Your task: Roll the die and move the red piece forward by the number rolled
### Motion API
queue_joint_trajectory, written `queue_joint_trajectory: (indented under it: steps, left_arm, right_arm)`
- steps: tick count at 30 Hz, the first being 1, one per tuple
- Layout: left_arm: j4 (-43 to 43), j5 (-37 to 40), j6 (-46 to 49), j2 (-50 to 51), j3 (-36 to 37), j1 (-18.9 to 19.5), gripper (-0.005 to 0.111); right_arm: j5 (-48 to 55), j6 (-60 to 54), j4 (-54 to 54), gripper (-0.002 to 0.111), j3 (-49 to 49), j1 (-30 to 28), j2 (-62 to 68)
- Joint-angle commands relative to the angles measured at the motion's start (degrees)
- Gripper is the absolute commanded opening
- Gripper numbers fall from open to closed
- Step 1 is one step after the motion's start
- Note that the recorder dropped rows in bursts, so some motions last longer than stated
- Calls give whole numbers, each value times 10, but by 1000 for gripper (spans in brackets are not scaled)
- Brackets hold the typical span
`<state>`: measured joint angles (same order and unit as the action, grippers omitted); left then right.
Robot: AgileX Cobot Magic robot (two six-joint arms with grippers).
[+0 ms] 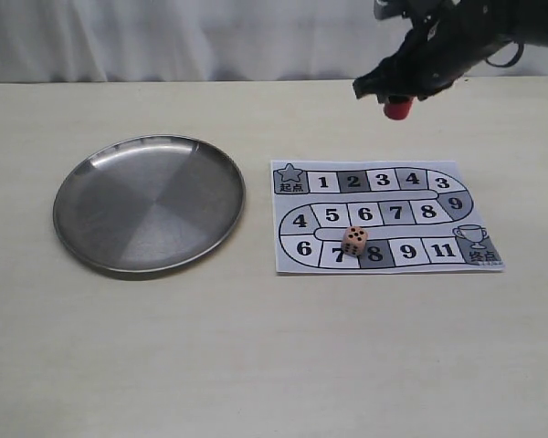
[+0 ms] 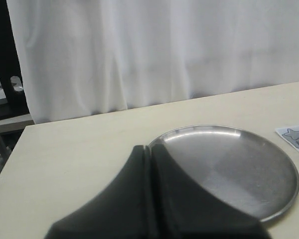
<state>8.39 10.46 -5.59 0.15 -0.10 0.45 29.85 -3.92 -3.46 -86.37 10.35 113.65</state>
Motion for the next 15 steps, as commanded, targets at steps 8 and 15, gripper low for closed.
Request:
queue_joint_trajectory:
  steps: [8,15]
  left_arm:
    - [-1,-5,-1,-1,1,-5,0]
    - [-1,-5,-1,-1,1,-5,0]
  right_arm:
    - [-58,5,3,5,36,-9,131]
    - [-57,5,3,5,33,-9,130]
